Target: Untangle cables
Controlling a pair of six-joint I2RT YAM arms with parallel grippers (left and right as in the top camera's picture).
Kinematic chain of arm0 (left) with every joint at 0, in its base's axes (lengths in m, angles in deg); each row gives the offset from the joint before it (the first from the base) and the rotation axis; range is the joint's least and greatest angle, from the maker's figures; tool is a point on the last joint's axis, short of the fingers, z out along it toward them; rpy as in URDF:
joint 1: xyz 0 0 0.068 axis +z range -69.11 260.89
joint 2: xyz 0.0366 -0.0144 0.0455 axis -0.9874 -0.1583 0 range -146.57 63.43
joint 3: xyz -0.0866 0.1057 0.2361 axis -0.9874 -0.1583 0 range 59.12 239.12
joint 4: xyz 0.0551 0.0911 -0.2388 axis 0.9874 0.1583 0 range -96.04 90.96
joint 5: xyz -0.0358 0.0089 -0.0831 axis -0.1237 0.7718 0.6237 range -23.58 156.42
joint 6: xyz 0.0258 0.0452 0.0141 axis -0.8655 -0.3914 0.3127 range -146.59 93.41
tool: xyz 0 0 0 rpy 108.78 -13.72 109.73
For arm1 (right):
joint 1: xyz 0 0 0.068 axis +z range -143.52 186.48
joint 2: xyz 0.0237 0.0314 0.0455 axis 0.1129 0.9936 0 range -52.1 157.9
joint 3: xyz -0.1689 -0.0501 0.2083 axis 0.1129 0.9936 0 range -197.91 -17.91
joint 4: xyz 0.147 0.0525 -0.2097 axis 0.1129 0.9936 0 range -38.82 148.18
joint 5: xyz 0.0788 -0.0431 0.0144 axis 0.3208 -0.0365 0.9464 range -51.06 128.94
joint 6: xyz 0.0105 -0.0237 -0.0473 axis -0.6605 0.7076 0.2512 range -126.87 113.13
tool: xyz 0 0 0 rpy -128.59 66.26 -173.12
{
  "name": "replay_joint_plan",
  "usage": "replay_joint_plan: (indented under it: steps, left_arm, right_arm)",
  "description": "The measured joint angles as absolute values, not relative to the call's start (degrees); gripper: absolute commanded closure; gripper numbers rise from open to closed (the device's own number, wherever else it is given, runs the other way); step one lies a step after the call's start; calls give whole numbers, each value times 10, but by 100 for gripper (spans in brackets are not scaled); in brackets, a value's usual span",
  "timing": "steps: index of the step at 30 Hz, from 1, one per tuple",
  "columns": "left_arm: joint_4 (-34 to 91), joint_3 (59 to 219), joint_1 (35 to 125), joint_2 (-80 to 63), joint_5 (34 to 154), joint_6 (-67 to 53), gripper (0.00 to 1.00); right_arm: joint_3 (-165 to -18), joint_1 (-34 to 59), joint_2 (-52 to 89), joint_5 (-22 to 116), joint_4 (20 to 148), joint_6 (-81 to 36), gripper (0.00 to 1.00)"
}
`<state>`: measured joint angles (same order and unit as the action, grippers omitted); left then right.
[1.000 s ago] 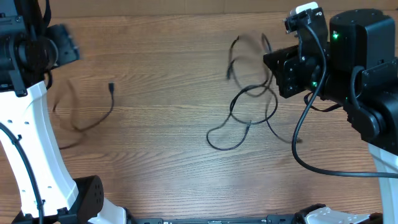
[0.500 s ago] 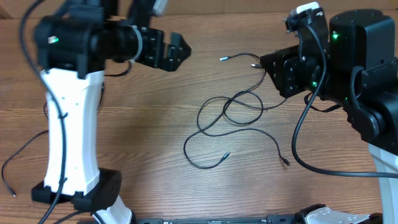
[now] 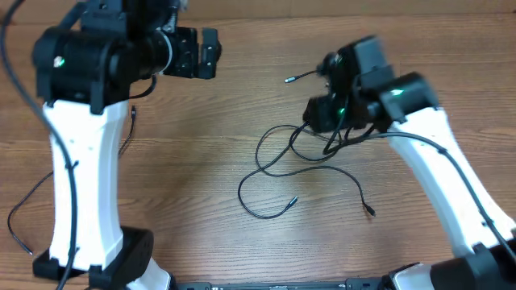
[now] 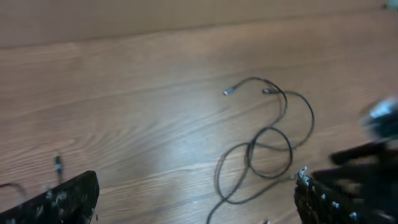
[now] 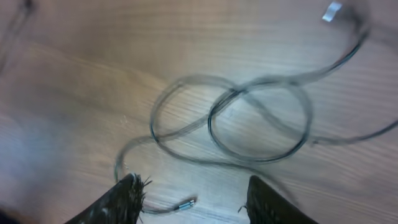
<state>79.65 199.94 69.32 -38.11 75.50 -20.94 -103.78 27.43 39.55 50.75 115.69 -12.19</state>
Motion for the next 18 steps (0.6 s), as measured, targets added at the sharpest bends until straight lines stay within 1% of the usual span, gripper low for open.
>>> replay_joint_plan:
  steps: [4, 9, 15, 18]
  left_arm:
    - [801, 1999, 694, -353, 731, -207, 0]
    - [818, 1999, 694, -345, 717, -207, 0]
    - [832, 2000, 694, -346, 712, -207, 0]
    - [845, 1999, 694, -346, 710, -207, 0]
  right_arm:
    - [-957, 275, 396, 527, 1118, -122, 47]
    - [-859, 275, 396, 539, 1020, -100, 47]
    - [-764, 284, 396, 546, 895, -20, 46]
    - [-760, 294, 396, 546, 853, 14, 39]
